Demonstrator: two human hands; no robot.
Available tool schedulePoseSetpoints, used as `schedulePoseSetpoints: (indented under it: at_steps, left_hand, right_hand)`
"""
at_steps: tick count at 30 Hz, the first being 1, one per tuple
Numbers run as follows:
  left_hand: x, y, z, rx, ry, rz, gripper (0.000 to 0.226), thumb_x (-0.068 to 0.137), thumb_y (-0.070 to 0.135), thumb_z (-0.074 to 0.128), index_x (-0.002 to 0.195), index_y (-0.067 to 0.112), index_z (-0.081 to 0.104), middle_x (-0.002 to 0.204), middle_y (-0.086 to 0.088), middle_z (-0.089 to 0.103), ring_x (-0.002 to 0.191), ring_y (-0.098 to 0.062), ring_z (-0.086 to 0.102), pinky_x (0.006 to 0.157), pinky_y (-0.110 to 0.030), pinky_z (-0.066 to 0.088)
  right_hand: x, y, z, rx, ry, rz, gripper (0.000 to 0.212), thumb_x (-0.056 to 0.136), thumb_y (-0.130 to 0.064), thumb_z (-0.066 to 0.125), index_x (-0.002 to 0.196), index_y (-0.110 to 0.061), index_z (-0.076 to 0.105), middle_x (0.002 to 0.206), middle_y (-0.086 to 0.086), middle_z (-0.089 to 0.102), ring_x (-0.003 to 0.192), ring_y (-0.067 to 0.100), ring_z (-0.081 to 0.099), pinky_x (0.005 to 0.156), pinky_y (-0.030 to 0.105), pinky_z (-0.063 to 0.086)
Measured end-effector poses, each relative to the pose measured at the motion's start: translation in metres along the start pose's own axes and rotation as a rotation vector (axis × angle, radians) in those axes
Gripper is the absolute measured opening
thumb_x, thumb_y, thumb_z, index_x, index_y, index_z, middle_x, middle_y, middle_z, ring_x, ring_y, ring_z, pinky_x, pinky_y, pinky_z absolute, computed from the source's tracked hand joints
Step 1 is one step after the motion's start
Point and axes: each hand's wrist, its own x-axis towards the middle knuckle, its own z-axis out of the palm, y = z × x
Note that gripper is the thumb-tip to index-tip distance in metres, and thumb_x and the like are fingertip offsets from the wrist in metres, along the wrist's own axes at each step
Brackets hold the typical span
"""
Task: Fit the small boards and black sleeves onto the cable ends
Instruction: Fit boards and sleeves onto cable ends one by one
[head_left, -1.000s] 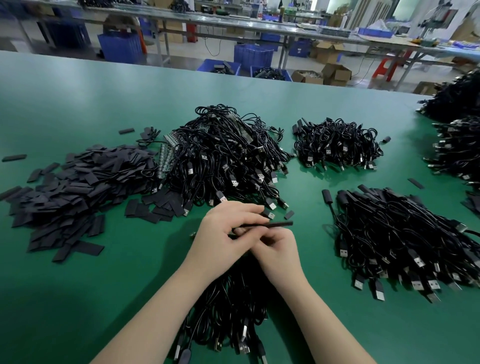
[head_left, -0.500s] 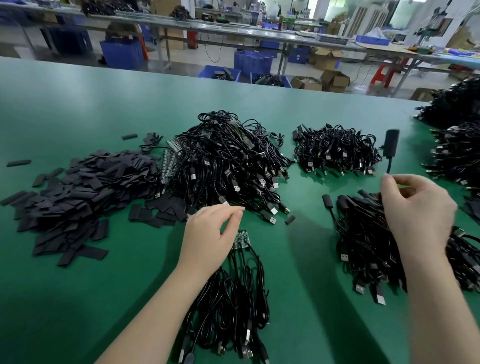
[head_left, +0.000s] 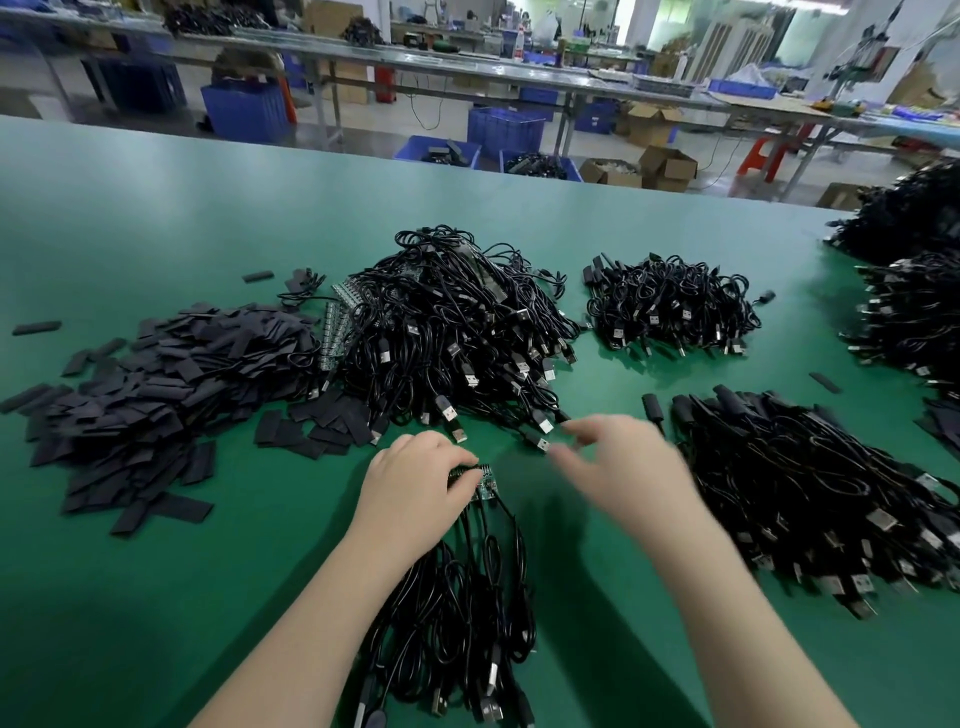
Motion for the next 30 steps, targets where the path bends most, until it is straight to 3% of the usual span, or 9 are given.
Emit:
schedulePoseSetpoints:
  at_steps: [3, 7, 11, 14, 16, 20, 25, 30]
  left_hand:
    - [0.001, 0.000, -0.001, -0.050, -0.007, -0.012, 0.025, 0.094, 0.046, 0.054, 0.112, 0.035, 0.067, 0.115, 0.016, 0.060, 0.112, -0.012, 0.050, 0.096, -0.033, 0.041]
    - [0.003, 0.000, -0.003, -0.121, -0.016, -0.024, 0.019, 0.094, 0.041, 0.058, 0.109, 0.034, 0.067, 0.115, 0.016, 0.062, 0.113, -0.010, 0.051, 0.094, -0.030, 0.036]
    - [0.002, 0.000, -0.005, -0.222, 0.022, 0.042, 0.014, 0.090, 0.036, 0.065, 0.103, 0.032, 0.067, 0.106, 0.017, 0.063, 0.106, -0.007, 0.054, 0.096, -0.036, 0.042]
    - [0.000, 0.004, -0.007, -0.357, 0.107, 0.036, 0.036, 0.083, 0.040, 0.072, 0.116, 0.037, 0.060, 0.113, 0.023, 0.053, 0.105, 0.003, 0.049, 0.089, -0.020, 0.042]
    - [-0.002, 0.004, -0.010, -0.520, 0.121, -0.052, 0.055, 0.076, 0.040, 0.078, 0.124, 0.044, 0.052, 0.116, 0.027, 0.050, 0.100, 0.009, 0.052, 0.080, -0.012, 0.040]
    - [0.001, -0.002, -0.013, -0.740, 0.021, -0.173, 0.071, 0.069, 0.034, 0.086, 0.128, 0.046, 0.049, 0.101, 0.019, 0.068, 0.097, 0.014, 0.056, 0.078, -0.011, 0.038]
    - [0.000, 0.001, -0.012, -0.840, 0.011, -0.165, 0.061, 0.067, 0.026, 0.089, 0.117, 0.045, 0.059, 0.089, 0.019, 0.072, 0.086, 0.005, 0.066, 0.067, -0.005, 0.046]
    - [-0.002, 0.006, -0.013, -0.831, 0.088, -0.153, 0.049, 0.067, 0.028, 0.088, 0.104, 0.045, 0.061, 0.093, 0.025, 0.069, 0.088, 0.008, 0.063, 0.066, -0.002, 0.043]
  right_hand:
    - [-0.005, -0.024, 0.038, 0.128, -0.145, -0.110, 0.046, 0.091, -0.050, 0.062, 0.134, -0.031, 0.060, 0.131, 0.001, 0.056, 0.123, 0.024, 0.050, 0.102, 0.036, 0.044]
    - [-0.009, -0.027, 0.067, 0.154, -0.024, -0.146, 0.039, 0.093, -0.053, 0.057, 0.127, -0.035, 0.063, 0.125, -0.004, 0.053, 0.120, 0.021, 0.042, 0.097, 0.033, 0.036]
    - [-0.013, -0.019, 0.068, 0.382, 0.025, -0.181, 0.021, 0.088, -0.041, 0.070, 0.108, -0.033, 0.069, 0.098, -0.018, 0.065, 0.101, 0.008, 0.056, 0.089, 0.027, 0.044]
    - [-0.018, -0.014, 0.064, 0.672, 0.088, -0.117, 0.017, 0.083, -0.027, 0.078, 0.089, -0.037, 0.065, 0.077, -0.017, 0.066, 0.081, -0.005, 0.061, 0.071, 0.007, 0.044]
    - [-0.018, -0.012, 0.064, 0.790, 0.133, -0.087, 0.018, 0.083, -0.021, 0.079, 0.085, -0.036, 0.068, 0.076, -0.015, 0.069, 0.076, -0.002, 0.063, 0.069, 0.008, 0.045]
    - [-0.017, -0.014, 0.063, 0.947, 0.143, -0.070, 0.017, 0.083, -0.017, 0.079, 0.084, -0.032, 0.071, 0.078, -0.015, 0.070, 0.069, 0.000, 0.063, 0.067, 0.011, 0.047]
    - [-0.018, -0.014, 0.061, 1.081, 0.108, -0.066, 0.021, 0.083, -0.014, 0.078, 0.083, -0.034, 0.074, 0.081, -0.008, 0.074, 0.073, 0.005, 0.067, 0.069, 0.014, 0.050]
    - [-0.018, -0.015, 0.059, 1.103, 0.114, -0.044, 0.017, 0.085, -0.020, 0.077, 0.087, -0.037, 0.076, 0.078, -0.002, 0.073, 0.070, 0.004, 0.065, 0.067, 0.013, 0.050]
